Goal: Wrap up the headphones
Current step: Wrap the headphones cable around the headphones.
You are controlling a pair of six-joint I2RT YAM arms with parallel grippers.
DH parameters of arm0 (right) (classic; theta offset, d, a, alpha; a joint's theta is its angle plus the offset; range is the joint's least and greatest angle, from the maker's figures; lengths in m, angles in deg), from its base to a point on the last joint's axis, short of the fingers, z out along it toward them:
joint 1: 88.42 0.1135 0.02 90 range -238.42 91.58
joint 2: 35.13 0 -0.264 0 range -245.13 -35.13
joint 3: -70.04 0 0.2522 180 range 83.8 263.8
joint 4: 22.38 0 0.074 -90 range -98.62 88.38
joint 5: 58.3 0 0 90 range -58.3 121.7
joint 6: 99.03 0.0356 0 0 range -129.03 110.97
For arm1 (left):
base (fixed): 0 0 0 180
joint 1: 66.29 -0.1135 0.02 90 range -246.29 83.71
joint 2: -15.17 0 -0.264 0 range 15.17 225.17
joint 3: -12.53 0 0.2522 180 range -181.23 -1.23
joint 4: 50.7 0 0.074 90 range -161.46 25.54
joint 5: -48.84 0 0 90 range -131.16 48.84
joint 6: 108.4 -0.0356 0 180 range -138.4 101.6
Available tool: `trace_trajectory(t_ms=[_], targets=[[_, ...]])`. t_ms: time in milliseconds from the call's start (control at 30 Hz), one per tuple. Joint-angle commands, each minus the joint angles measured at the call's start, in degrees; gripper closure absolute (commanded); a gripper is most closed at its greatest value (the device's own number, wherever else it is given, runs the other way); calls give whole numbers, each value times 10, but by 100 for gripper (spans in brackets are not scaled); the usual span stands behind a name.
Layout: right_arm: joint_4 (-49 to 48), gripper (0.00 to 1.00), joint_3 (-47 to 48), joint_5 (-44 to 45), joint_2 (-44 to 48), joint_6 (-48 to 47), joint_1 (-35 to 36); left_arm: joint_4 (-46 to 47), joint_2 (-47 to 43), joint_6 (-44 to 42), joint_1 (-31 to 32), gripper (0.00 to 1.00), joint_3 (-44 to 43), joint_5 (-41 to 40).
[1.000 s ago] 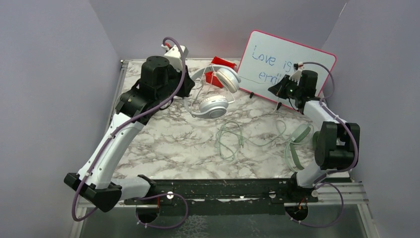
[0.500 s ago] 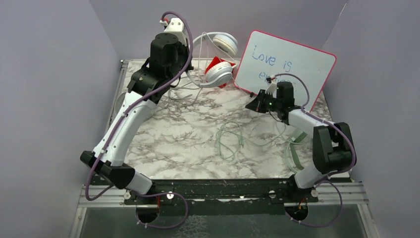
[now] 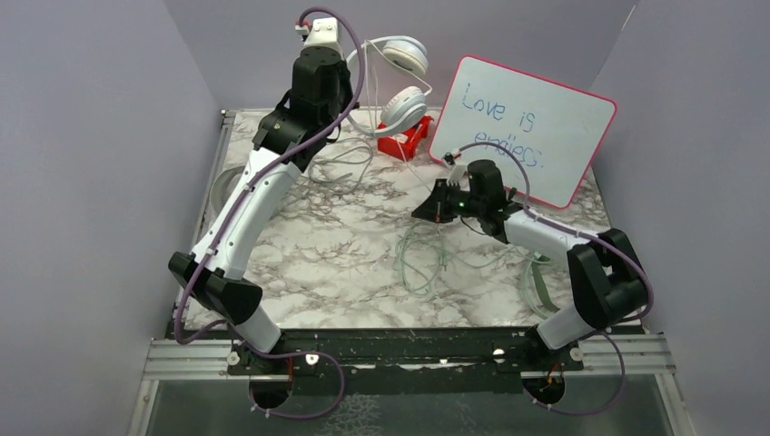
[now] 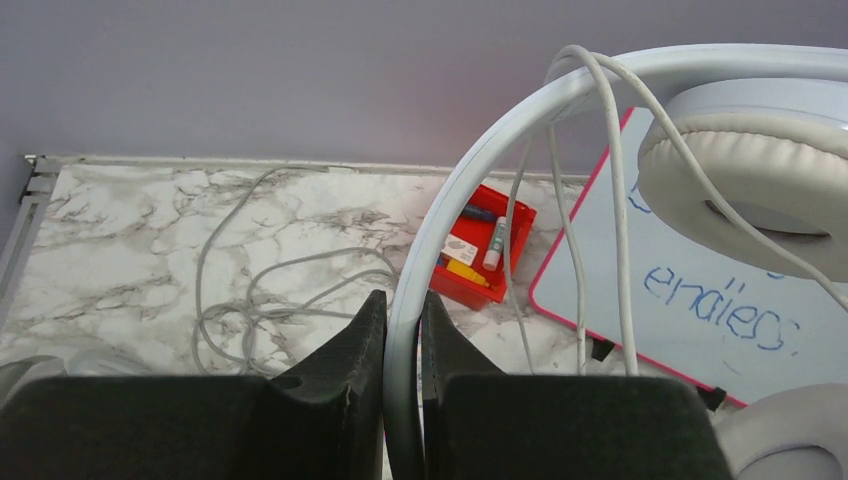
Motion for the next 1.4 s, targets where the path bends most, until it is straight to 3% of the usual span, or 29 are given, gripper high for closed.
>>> trace_trajectory(t_ms=[0, 533, 1033, 1367], targets=[[3, 100, 5, 23, 54, 7, 36, 75, 17, 16, -11, 100, -13, -71], [89, 100, -1, 63, 127, -11, 171, 106, 109, 40, -71, 100, -41, -88], [118, 100, 41, 56, 130, -30, 225, 120, 129, 42, -81, 100, -12, -86], [191, 100, 96, 71, 155, -60, 262, 126, 140, 20, -82, 100, 6, -92]])
